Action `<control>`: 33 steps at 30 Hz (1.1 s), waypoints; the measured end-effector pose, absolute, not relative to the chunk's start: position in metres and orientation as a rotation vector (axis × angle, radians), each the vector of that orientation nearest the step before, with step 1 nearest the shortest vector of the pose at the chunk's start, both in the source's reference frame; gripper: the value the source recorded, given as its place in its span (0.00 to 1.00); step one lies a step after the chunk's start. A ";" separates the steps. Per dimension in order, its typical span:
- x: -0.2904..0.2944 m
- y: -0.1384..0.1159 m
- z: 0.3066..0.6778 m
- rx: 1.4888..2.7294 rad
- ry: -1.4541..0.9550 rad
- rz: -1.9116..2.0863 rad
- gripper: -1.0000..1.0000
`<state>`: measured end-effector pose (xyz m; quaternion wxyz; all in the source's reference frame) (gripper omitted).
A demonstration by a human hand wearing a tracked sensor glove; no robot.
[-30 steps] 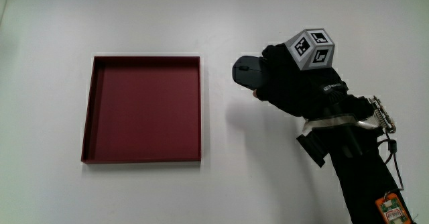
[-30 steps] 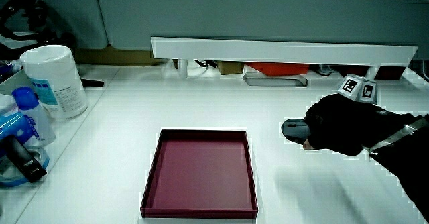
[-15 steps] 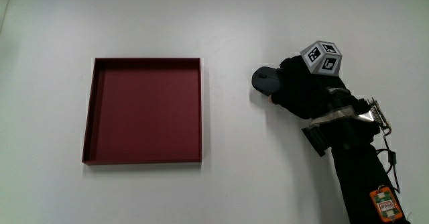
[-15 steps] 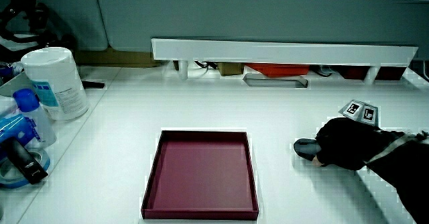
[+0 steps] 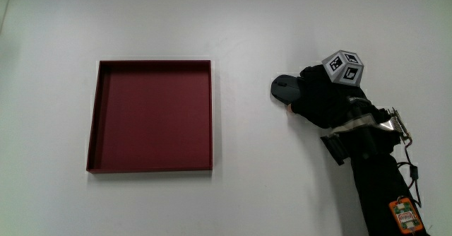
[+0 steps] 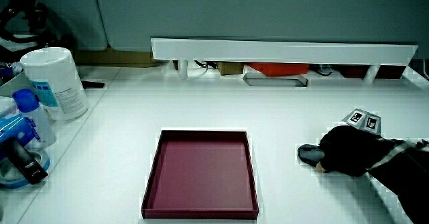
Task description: Place mouse on desk
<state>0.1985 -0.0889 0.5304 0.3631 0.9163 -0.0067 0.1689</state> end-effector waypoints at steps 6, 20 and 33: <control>0.201 -0.088 0.529 2.367 -0.013 0.442 0.50; 0.193 -0.081 0.505 2.323 -0.061 0.420 0.14; 0.097 -0.025 0.367 2.269 -0.630 0.524 0.00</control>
